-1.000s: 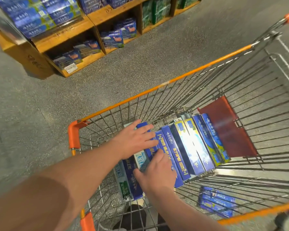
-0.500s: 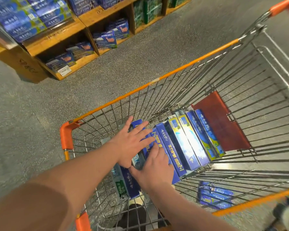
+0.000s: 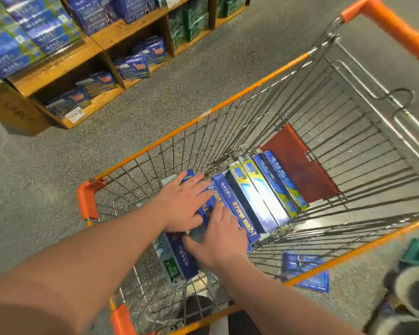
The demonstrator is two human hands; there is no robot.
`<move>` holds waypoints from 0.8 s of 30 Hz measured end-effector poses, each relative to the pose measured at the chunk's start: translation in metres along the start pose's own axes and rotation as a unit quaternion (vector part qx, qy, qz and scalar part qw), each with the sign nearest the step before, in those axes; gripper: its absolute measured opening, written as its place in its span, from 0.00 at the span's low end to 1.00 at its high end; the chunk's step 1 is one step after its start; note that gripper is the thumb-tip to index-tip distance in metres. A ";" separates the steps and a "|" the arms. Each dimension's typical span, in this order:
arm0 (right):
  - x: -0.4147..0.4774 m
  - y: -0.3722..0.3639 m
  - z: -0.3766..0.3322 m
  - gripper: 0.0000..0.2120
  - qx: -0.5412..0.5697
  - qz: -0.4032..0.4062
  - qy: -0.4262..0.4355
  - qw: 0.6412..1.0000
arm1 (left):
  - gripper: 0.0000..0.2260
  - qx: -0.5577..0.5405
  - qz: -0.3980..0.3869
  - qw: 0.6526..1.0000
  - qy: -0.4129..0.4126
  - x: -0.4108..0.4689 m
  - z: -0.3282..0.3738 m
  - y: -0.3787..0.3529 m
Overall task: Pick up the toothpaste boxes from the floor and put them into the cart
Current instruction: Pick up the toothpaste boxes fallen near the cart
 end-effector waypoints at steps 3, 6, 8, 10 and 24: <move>-0.013 0.025 0.011 0.52 0.006 0.028 -0.003 1.000 | 0.33 -0.001 0.019 1.000 -0.008 0.001 0.011 0.026; -0.030 0.064 0.036 0.46 0.006 0.087 -0.013 0.996 | 0.29 0.014 0.055 0.997 -0.051 0.007 0.036 0.069; -0.042 0.091 0.060 0.40 0.005 0.121 -0.020 0.992 | 0.29 0.026 0.081 0.994 -0.075 0.016 0.056 0.102; -0.054 0.116 0.090 0.34 0.003 0.150 -0.027 0.988 | 0.32 0.037 0.098 0.989 -0.100 0.028 0.082 0.132; -0.154 0.169 0.367 0.37 0.003 0.179 -0.058 0.982 | 0.36 0.110 0.136 0.957 -0.232 0.109 0.340 0.216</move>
Point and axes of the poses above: each hand's wrist, its own x-axis towards the middle knuckle, its own y-axis out of the back of the hand, z = x × y, the point moved 7 cm from there along x, towards the middle knuckle, and after that the axes turned 4 degrees about -y, right-handed, at the moved point
